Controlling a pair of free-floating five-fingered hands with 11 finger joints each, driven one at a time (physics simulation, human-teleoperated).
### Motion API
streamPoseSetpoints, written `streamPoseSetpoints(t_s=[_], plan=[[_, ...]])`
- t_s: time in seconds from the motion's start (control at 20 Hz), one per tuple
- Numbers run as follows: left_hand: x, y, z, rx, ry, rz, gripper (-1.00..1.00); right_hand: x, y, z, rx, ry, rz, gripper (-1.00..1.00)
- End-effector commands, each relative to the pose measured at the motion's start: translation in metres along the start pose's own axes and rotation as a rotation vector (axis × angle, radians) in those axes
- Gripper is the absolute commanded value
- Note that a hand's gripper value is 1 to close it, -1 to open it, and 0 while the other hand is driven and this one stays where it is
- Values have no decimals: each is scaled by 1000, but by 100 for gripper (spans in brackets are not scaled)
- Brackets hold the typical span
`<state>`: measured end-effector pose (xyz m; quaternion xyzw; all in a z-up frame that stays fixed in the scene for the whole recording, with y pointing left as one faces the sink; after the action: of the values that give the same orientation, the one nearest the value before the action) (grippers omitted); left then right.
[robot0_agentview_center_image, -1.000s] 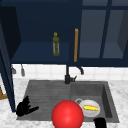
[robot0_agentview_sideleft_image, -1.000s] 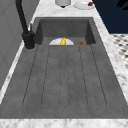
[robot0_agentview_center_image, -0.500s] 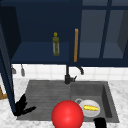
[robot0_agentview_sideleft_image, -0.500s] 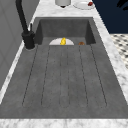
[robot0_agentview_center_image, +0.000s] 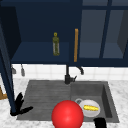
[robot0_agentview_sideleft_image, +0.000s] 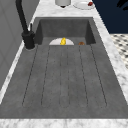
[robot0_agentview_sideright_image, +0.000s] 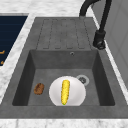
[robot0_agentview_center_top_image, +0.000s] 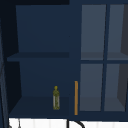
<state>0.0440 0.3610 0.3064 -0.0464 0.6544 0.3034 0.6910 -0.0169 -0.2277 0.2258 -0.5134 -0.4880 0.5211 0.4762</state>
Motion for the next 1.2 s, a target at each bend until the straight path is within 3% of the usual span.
streamPoseSetpoints(t_s=[0.0,0.4,0.85,0.95,1.0,1.1,1.15], plan=[[3,7,4,-10,119,69,-100,0,0,0,0,0,0,0],[11,18,8,-29,239,77,-100,0,0,0,0,0,0,0],[31,16,2,-57,375,72,-100,0,0,0,0,0,0,0],[36,5,0,-32,379,91,-100,0,0,0,0,0,0,0],[37,1,-3,-32,364,92,-100,0,0,0,0,0,0,0],[38,-5,0,-37,360,79,-100,0,0,0,0,0,0,0],[38,-2,-2,-28,347,55,-100,0,0,0,0,0,0,0]])
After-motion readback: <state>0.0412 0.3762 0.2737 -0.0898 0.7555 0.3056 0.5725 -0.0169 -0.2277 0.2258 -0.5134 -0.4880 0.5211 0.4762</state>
